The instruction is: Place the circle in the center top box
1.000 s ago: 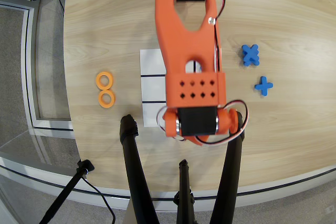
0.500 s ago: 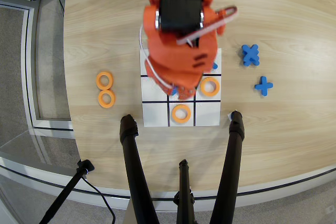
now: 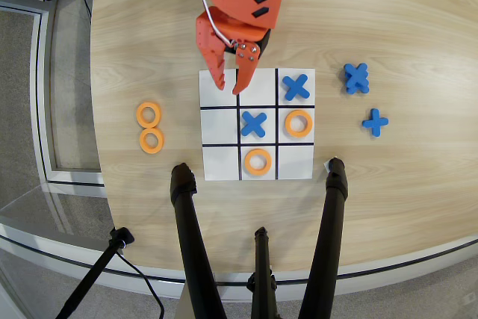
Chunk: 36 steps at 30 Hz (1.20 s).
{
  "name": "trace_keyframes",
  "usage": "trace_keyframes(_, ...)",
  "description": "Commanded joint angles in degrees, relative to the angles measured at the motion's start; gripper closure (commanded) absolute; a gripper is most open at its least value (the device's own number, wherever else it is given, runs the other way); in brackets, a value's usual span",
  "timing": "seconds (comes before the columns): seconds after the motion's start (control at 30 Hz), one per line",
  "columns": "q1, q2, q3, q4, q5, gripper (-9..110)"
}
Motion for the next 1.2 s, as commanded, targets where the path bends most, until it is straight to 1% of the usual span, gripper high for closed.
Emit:
trace_keyframes(0.0,0.00,5.62,3.08,-0.53,-0.62,95)
trace_keyframes(0.2,1.58,10.81,9.23,0.00,-2.20,95)
trace_keyframes(0.5,11.51,16.44,17.93,-0.09,-7.29,95)
trace_keyframes(0.83,18.02,25.75,30.50,-0.53,-9.05,95)
trace_keyframes(1.0,23.38,30.32,30.85,8.35,-11.34,95)
trace_keyframes(1.13,34.63,31.55,30.85,21.27,-21.71,95)
trace_keyframes(1.17,37.79,31.38,30.85,22.41,-22.41,95)
